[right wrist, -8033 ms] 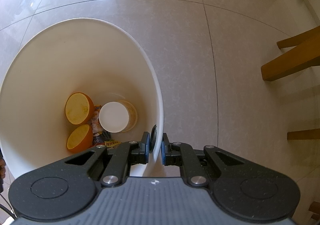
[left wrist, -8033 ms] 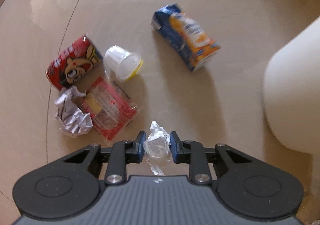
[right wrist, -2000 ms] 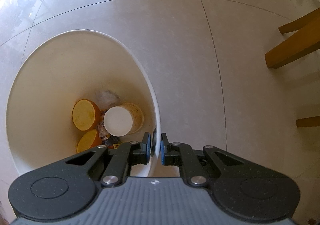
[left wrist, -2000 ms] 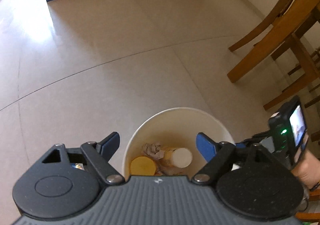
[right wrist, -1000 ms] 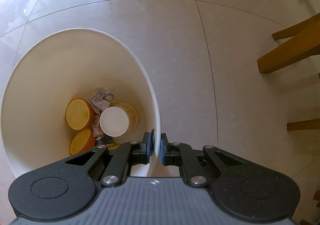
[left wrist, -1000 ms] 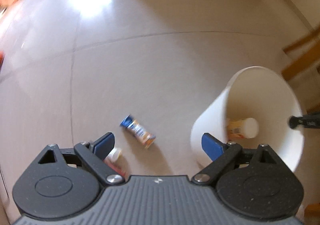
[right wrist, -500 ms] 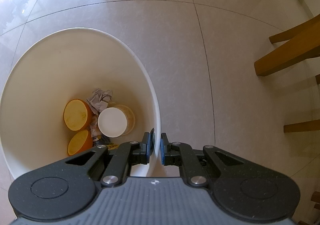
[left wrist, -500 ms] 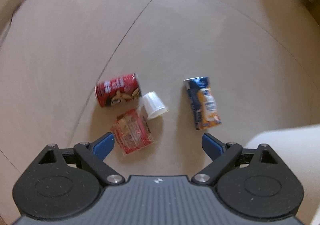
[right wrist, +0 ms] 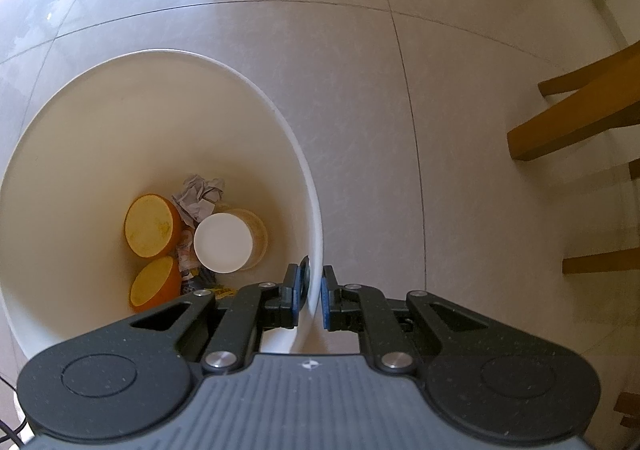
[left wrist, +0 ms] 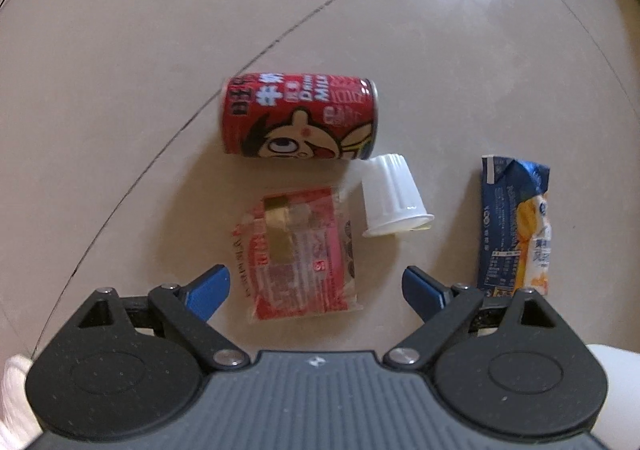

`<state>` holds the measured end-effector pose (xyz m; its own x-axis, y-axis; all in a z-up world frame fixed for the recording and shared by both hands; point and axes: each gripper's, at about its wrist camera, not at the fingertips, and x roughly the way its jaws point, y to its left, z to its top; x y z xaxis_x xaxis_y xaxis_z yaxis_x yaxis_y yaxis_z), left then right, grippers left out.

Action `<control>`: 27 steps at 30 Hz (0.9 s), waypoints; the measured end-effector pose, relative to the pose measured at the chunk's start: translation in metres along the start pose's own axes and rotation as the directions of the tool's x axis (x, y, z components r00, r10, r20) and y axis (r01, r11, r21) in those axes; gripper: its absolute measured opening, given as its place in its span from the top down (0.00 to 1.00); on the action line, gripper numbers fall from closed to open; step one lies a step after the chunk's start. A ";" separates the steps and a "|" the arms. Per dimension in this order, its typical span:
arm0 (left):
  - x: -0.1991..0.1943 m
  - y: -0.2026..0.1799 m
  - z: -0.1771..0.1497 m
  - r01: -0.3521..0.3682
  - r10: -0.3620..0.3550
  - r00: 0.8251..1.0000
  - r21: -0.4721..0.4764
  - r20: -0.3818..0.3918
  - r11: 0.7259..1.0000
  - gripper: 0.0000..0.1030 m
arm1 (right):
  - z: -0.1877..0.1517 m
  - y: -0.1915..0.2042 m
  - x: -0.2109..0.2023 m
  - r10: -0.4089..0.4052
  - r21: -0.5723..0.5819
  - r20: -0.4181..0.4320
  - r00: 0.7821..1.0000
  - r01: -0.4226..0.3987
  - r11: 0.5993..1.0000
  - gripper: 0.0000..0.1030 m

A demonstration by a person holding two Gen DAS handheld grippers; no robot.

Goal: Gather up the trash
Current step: 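Grasp the red-and-white snack wrapper with the left tool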

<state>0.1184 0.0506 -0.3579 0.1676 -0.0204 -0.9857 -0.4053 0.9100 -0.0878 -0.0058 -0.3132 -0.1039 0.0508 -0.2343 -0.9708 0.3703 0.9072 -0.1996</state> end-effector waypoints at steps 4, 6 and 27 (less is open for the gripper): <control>0.015 -0.004 -0.001 -0.042 0.042 0.999 0.009 0.019 0.999 0.14 | -0.001 0.000 -0.001 0.004 0.004 0.003 1.000 -0.004 1.000 0.88; 0.020 -0.002 -0.001 -0.040 0.040 0.999 -0.018 0.021 0.999 0.19 | -0.001 -0.001 -0.002 0.006 0.005 0.002 1.000 -0.006 1.000 0.88; -0.007 0.013 -0.016 -0.060 0.058 0.998 0.049 0.030 0.997 0.54 | -0.002 -0.003 -0.002 0.004 0.015 0.002 1.000 -0.004 1.000 0.88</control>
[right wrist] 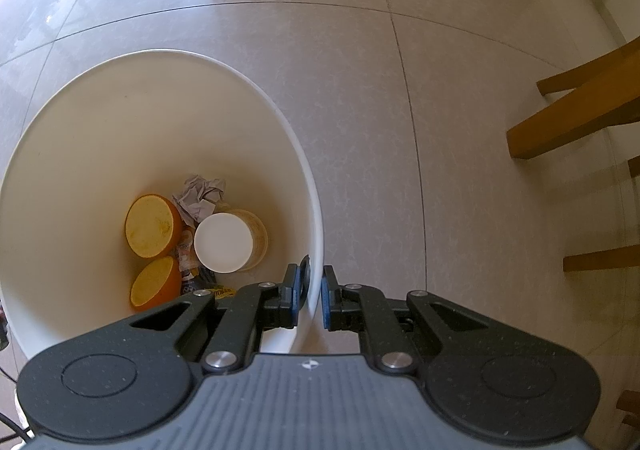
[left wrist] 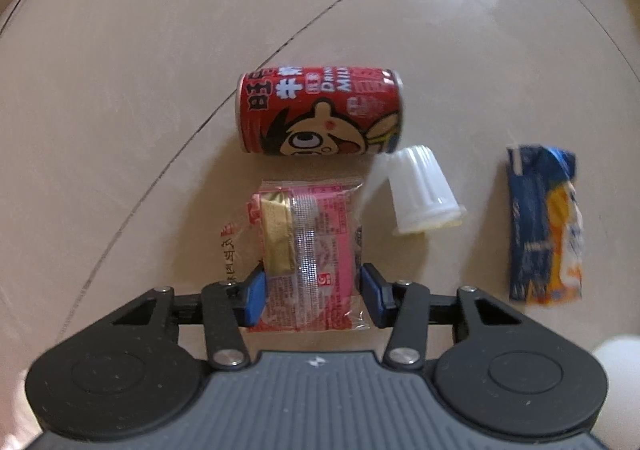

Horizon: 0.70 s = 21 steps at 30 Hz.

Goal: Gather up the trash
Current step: 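Grasp the red-and-white snack wrapper with the left tool, then carry the wrapper over the wastebasket with the left tool and release it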

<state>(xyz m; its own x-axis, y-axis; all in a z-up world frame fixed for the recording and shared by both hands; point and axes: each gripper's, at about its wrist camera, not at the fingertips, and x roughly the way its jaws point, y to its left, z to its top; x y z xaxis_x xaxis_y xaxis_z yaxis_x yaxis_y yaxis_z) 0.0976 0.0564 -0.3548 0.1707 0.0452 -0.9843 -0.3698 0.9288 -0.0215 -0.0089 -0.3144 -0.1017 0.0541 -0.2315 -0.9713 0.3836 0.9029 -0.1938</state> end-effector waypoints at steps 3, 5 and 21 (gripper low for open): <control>-0.022 -0.004 -0.003 -0.015 0.015 1.000 0.073 -0.004 0.997 0.54 | 0.000 -0.002 0.000 0.006 0.019 -0.009 1.000 -0.006 1.000 0.88; -0.040 -0.010 -0.005 -0.025 0.025 1.000 0.149 0.005 0.989 0.54 | 0.000 -0.003 0.001 0.010 0.026 -0.011 1.000 -0.010 1.000 0.88; -0.215 -0.116 -0.042 -0.014 -0.061 0.996 0.790 0.065 0.613 0.54 | 0.006 -0.017 0.006 0.052 0.070 -0.028 0.998 -0.050 0.996 0.88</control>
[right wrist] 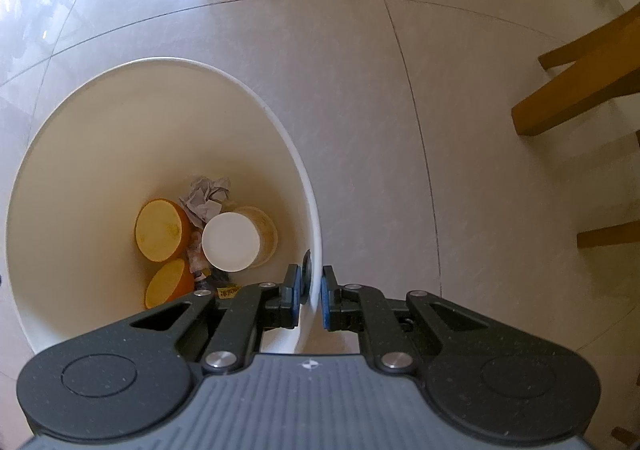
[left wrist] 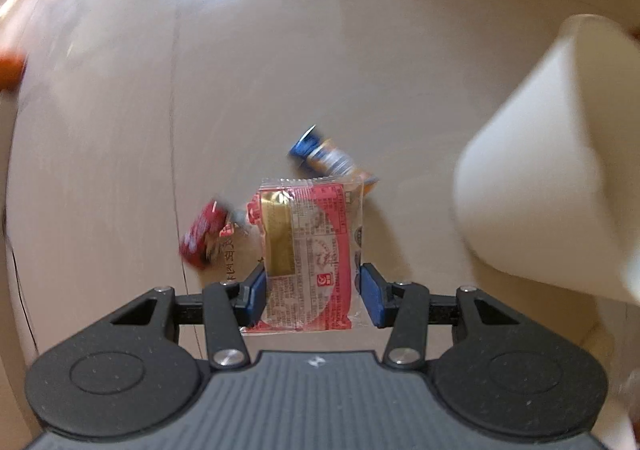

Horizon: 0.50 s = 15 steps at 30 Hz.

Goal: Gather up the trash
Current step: 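Carry the wrapper over the wastebasket with the left tool and release it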

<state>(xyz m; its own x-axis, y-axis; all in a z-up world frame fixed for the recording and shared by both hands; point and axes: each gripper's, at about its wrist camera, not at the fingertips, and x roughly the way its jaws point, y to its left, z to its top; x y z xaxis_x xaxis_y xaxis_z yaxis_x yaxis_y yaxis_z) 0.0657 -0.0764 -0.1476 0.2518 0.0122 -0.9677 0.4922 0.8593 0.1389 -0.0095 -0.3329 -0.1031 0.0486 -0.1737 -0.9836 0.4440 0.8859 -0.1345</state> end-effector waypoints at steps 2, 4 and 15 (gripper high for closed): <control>-0.023 -0.013 0.010 0.018 -0.020 0.999 0.077 0.025 0.997 0.54 | 0.000 -0.002 0.001 0.001 0.000 0.005 1.000 -0.001 1.000 0.88; -0.046 -0.025 0.021 0.046 -0.051 0.998 0.137 0.036 0.990 0.54 | -0.002 -0.002 0.001 0.002 0.000 0.010 1.000 -0.002 1.000 0.88; -0.114 -0.107 0.091 0.157 -0.206 0.973 0.353 0.107 0.922 0.54 | -0.006 -0.006 0.000 0.015 0.002 0.017 1.000 -0.015 1.000 0.88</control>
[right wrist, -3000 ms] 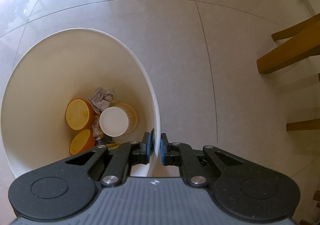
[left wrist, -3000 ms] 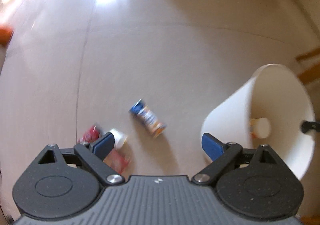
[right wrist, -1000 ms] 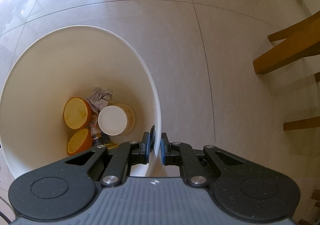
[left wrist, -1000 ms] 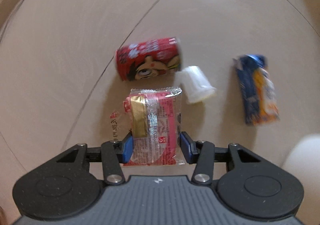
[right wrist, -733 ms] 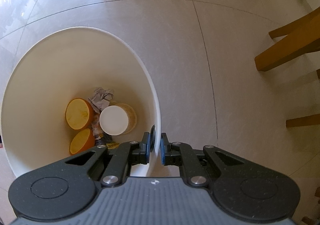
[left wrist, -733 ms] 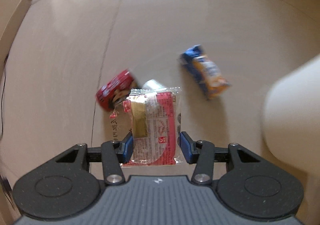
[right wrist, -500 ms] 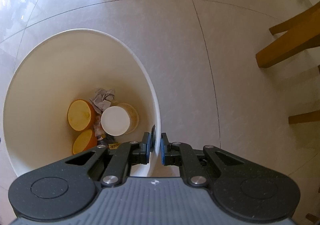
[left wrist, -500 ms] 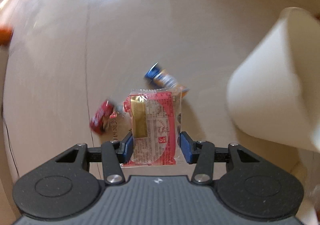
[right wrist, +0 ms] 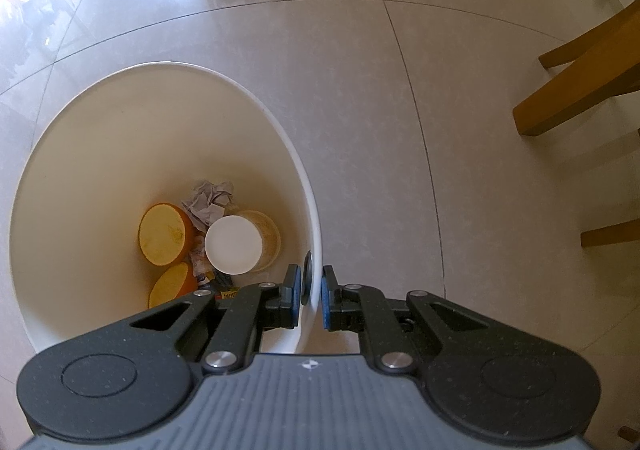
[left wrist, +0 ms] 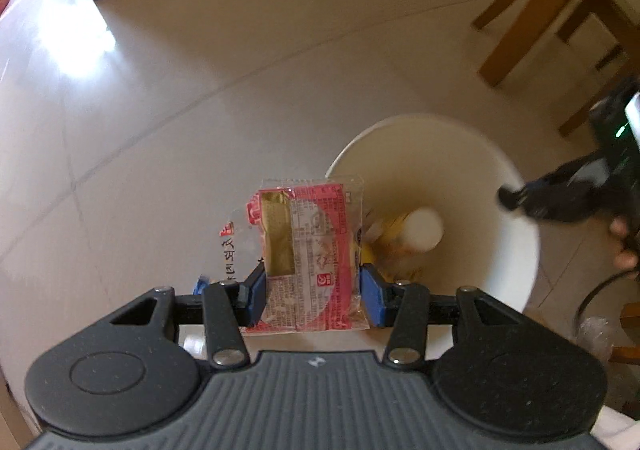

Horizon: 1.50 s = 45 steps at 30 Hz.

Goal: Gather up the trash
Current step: 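Carry the wrapper over the wastebasket with the left tool and release it, then move the left tool to the blue yogurt drink pouch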

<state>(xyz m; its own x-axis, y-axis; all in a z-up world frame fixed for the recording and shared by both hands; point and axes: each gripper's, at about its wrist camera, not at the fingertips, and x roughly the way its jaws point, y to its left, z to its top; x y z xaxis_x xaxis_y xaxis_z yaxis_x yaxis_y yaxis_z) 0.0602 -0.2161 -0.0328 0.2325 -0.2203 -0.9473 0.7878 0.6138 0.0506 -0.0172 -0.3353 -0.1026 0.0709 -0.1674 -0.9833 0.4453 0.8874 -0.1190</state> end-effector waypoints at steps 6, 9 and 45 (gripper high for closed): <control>0.002 -0.024 0.031 0.053 -0.053 0.998 0.028 0.021 0.998 0.54 | -0.001 -0.003 0.000 0.010 -0.003 0.002 1.000 -0.010 1.000 0.88; 0.005 -0.032 0.039 0.072 -0.073 0.997 0.023 0.025 0.997 0.51 | -0.001 -0.003 0.000 0.012 -0.005 0.003 1.000 -0.012 1.000 0.88; 0.033 0.045 -0.034 -0.049 0.038 0.998 -0.194 -0.056 0.980 0.12 | 0.004 0.002 0.001 -0.002 0.002 -0.030 1.000 0.002 1.000 0.88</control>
<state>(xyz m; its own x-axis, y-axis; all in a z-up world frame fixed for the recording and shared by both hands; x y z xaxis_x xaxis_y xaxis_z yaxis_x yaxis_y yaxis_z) 0.0837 -0.1701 -0.0723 0.2302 -0.1536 -0.9610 0.6496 0.7595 0.0343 -0.0129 -0.3350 -0.1034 0.0432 -0.1561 -0.9868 0.4476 0.8861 -0.1205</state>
